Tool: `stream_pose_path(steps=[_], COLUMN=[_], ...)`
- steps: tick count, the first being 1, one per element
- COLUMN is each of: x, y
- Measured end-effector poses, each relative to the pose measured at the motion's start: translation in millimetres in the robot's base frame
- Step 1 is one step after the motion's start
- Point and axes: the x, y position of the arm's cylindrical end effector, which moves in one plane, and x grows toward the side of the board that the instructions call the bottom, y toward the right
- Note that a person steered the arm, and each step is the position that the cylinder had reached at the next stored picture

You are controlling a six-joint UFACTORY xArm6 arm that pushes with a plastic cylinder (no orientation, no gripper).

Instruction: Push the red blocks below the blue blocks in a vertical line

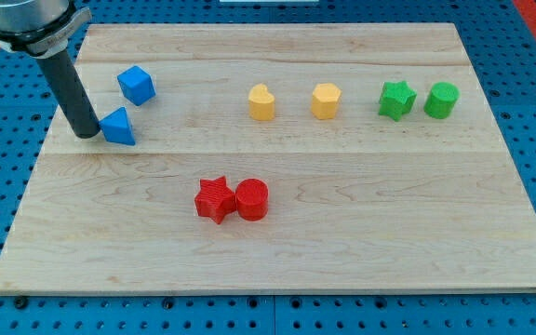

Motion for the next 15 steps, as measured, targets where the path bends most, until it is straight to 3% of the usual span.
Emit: stream_pose_path(steps=[2, 3, 4, 5, 6, 7, 10, 11, 12, 13, 15], x=[30.7, 99.5, 169.7, 199.8, 159.1, 124.8, 39.6, 35.4, -10.0, -17.6, 7.5], y=[3.5, 35.3, 97.0, 198.2, 222.9, 204.6, 74.5, 130.9, 146.1, 94.5, 73.5])
